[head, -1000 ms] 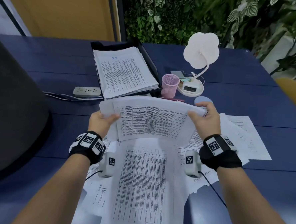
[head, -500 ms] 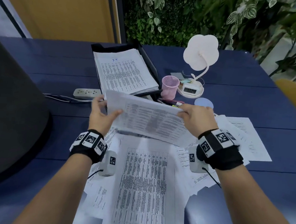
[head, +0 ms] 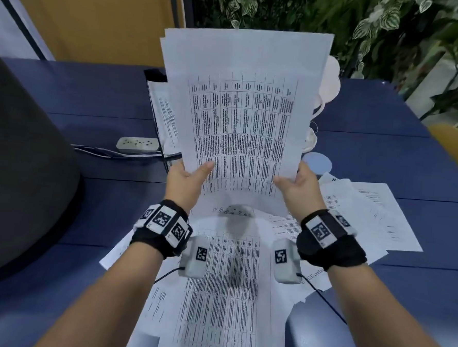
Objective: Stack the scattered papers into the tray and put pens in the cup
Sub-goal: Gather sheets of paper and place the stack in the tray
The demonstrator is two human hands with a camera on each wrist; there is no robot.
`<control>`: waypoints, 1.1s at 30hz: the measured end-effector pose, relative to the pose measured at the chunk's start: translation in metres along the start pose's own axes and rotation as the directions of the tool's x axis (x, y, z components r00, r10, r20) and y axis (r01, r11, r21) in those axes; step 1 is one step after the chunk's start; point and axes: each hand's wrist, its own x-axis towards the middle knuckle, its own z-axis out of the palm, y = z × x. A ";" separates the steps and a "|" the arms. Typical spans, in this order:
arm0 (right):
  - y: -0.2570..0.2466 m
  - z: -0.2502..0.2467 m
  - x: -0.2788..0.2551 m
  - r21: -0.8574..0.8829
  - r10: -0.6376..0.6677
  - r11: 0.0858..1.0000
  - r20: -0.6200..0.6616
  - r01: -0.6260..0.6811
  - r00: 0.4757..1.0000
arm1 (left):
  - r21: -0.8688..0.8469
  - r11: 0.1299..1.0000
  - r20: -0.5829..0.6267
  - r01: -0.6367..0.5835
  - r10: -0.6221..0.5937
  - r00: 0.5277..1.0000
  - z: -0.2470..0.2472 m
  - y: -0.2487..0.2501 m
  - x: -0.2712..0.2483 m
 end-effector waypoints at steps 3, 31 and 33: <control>0.013 0.007 -0.006 0.027 0.007 1.000 -0.019 -0.006 1.000 | -0.016 1.000 -0.025 0.021 -0.021 0.999 -0.001 -0.013 -0.003; 0.038 0.046 0.054 0.022 0.313 0.949 0.036 -0.314 0.949 | 0.175 0.968 0.114 0.180 -0.201 0.973 -0.038 -0.009 0.020; 0.033 0.056 0.069 0.011 0.309 0.951 0.040 -0.309 0.950 | 0.215 0.967 0.123 0.138 -0.167 0.978 -0.044 -0.012 0.021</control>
